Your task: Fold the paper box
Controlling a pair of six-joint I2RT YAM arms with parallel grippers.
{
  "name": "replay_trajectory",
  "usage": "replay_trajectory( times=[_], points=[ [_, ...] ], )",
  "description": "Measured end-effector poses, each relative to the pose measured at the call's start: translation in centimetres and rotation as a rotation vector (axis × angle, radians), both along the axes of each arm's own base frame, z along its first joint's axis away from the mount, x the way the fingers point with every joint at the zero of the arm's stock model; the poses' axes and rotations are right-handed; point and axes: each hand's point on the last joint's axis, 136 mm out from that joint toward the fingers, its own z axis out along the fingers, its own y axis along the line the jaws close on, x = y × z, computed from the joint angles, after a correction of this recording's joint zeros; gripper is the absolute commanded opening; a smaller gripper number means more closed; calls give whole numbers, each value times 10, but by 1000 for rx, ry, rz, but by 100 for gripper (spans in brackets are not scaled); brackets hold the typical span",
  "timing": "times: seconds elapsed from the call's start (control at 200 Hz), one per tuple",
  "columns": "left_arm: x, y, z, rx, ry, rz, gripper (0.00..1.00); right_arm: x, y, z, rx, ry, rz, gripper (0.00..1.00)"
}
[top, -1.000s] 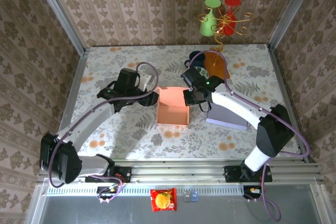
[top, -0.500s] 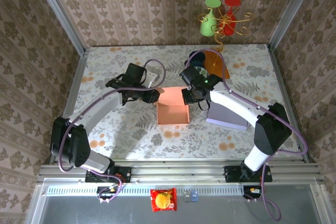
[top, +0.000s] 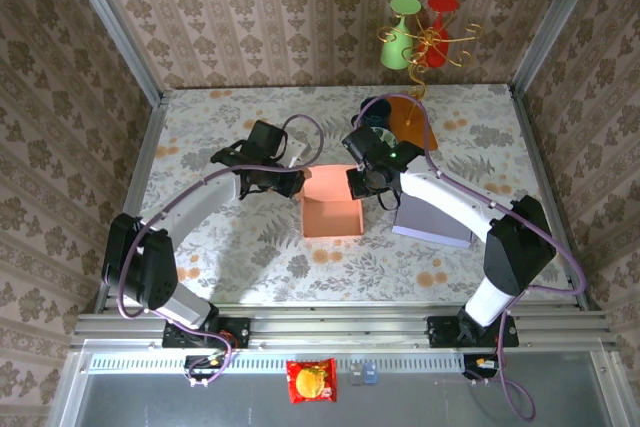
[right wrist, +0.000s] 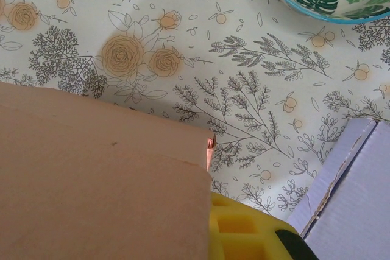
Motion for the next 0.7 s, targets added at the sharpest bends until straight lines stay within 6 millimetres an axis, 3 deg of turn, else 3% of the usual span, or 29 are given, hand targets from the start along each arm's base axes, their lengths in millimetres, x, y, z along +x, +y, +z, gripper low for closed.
replay_trajectory(
  times=[0.145,0.42,0.7],
  points=[
    [1,0,-3,8,2,3,0,0,0,0,0,0,0,0],
    [11,1,-1,27,-33,82,0,4,3,-3,1,4,-4,0],
    [45,28,10,-75,-137,305,0,37,32,10,108,-120,9,0]
  ],
)
